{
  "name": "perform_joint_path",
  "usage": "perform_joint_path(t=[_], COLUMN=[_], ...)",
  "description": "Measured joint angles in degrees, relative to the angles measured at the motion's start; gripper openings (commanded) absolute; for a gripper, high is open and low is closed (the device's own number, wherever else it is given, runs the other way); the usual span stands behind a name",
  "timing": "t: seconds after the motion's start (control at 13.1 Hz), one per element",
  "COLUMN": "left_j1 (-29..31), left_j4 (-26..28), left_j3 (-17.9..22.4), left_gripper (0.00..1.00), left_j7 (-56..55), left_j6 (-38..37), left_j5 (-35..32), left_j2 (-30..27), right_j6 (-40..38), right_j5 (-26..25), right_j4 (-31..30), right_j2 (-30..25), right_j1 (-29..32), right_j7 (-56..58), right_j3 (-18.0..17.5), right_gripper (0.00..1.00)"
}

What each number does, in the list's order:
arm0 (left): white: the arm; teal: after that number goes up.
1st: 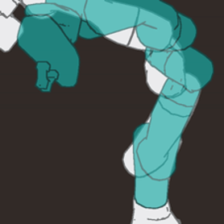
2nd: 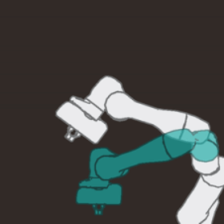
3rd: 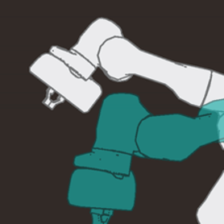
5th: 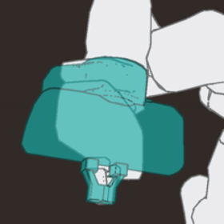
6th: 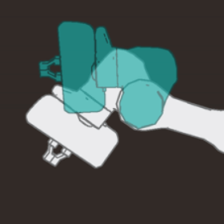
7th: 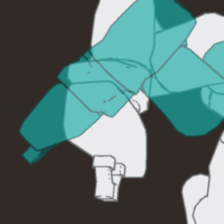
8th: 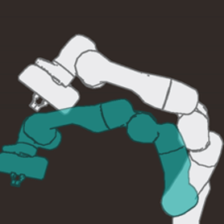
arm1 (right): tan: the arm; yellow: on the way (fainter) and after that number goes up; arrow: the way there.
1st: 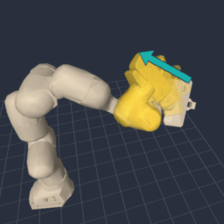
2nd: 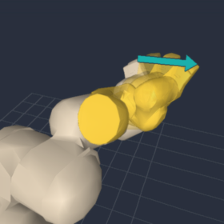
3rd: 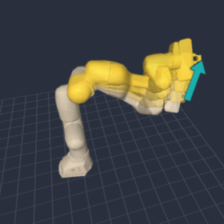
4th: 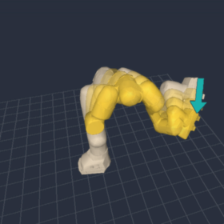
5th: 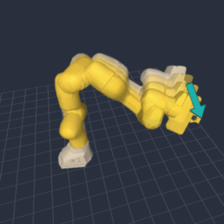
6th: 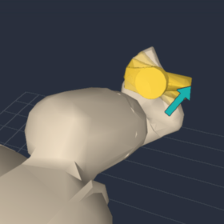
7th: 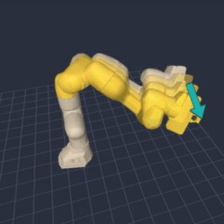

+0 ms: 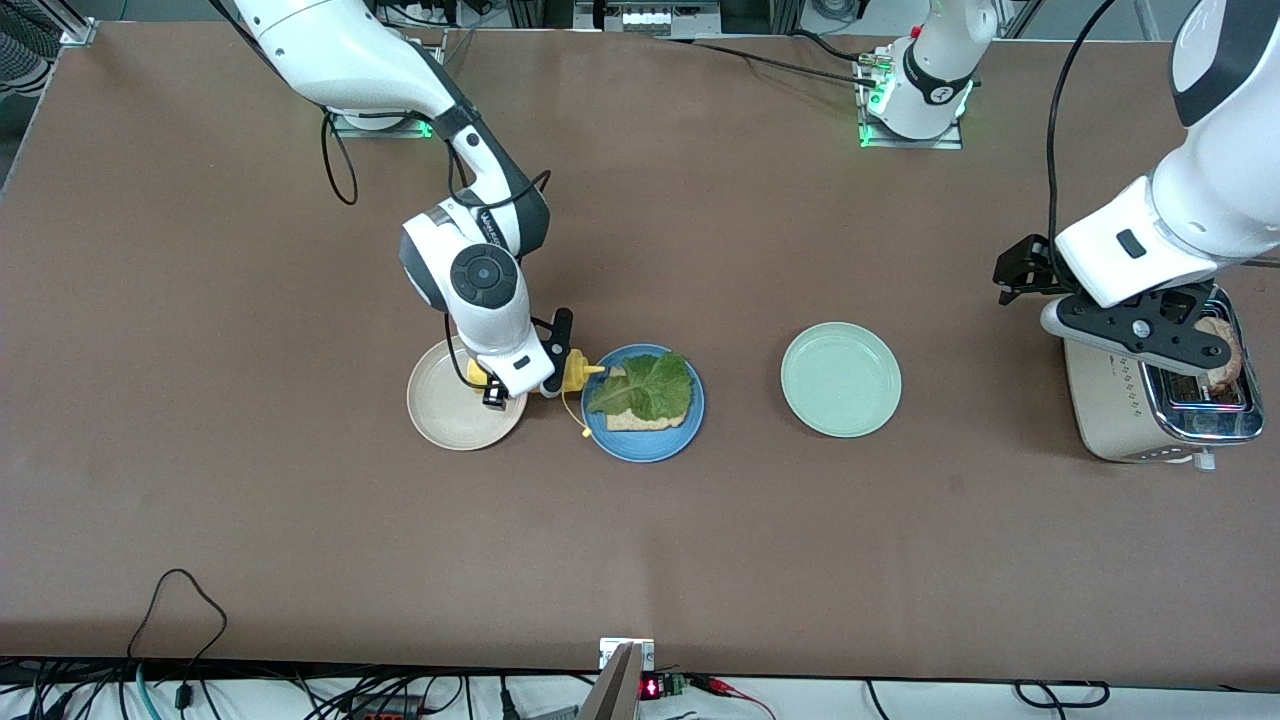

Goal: Make sandwich in blue plate with both arms

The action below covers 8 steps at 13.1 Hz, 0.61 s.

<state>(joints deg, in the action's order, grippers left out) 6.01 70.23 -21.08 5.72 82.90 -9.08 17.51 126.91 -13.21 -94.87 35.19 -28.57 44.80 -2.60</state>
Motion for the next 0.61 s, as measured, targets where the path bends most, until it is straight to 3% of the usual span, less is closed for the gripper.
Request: perform_joint_path(t=[0.3,0.61], left_j1=[0.0,0.0], left_j4=[0.0,0.0], left_j3=[0.0,0.0], left_gripper=[1.00,1.00], left_j7=[0.0,0.0], left_j6=[0.0,0.0], left_j5=[0.0,0.0], left_j2=[0.0,0.0], right_j6=[0.2,-5.2], right_j5=[1.2,14.5], right_j4=[0.5,1.1], right_j2=[-0.6,-6.3], right_j1=[3.4,14.0], right_j7=[1.0,20.3], right_j3=[1.0,1.3], right_gripper=[0.00,0.00])
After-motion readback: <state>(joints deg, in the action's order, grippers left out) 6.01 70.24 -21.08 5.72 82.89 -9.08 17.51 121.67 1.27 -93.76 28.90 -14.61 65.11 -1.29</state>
